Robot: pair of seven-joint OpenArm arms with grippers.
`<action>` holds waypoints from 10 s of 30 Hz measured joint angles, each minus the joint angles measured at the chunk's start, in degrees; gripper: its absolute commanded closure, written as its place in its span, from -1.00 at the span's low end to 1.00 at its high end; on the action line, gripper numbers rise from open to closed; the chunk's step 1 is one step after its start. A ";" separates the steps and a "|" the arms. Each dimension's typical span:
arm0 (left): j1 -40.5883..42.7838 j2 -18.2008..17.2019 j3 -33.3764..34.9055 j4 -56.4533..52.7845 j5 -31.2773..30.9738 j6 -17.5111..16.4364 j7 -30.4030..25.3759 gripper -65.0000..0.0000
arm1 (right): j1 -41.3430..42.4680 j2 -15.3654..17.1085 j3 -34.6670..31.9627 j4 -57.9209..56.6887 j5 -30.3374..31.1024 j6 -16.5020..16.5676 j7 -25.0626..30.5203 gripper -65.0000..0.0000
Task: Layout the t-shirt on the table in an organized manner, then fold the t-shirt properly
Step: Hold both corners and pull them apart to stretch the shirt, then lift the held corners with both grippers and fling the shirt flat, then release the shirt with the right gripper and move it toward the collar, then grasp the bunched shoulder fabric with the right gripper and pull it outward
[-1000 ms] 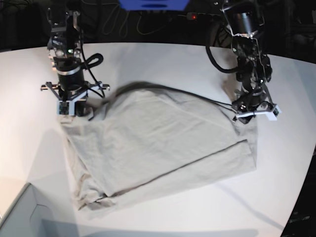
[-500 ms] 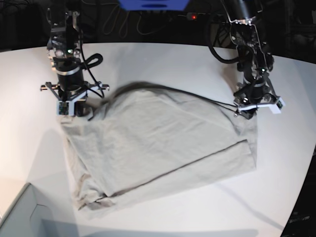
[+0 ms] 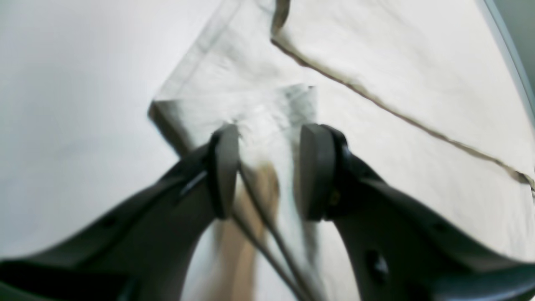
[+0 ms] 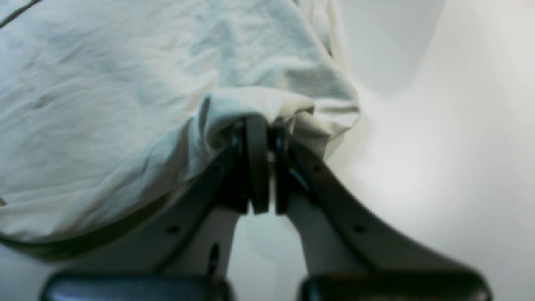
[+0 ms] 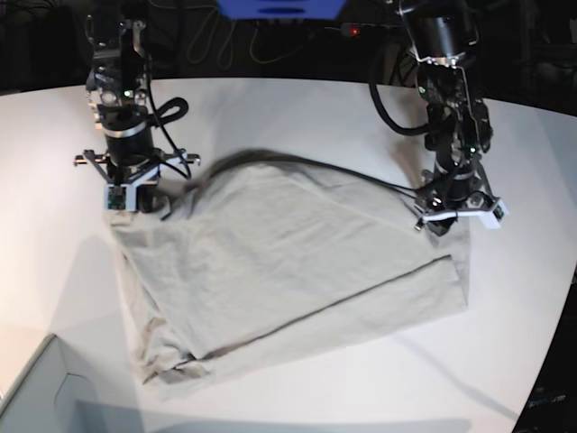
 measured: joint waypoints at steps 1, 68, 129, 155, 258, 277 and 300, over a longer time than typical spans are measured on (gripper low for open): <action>-0.37 0.00 -0.13 -0.92 0.00 -0.09 -0.20 0.26 | 0.02 0.00 0.00 0.00 -0.02 0.00 0.00 1.00; -0.59 2.38 -4.87 -1.62 0.02 -0.70 2.93 0.26 | -0.20 -0.02 -0.11 -0.11 0.00 0.00 0.02 1.00; 15.41 -1.36 -4.87 28.11 -8.87 0.20 4.57 0.99 | -7.67 2.45 2.38 10.23 -0.50 15.28 -0.70 1.00; -58.23 -10.23 19.82 -19.63 -1.11 -0.26 4.20 1.00 | 57.33 8.59 4.52 -9.38 -0.85 23.61 -20.33 1.00; 17.57 -9.31 -5.99 16.28 -13.94 -0.63 7.30 1.00 | 15.30 -2.97 20.48 -16.39 2.16 38.93 -27.34 -0.13; 17.31 -9.03 -5.99 16.28 -13.94 -0.63 7.30 1.00 | 16.09 -6.01 11.56 -4.55 -4.15 38.95 -30.80 1.00; 17.31 -9.16 -5.86 16.28 -13.42 -0.63 7.34 1.00 | 15.85 -8.87 -16.09 -0.83 -16.28 35.28 -30.56 0.07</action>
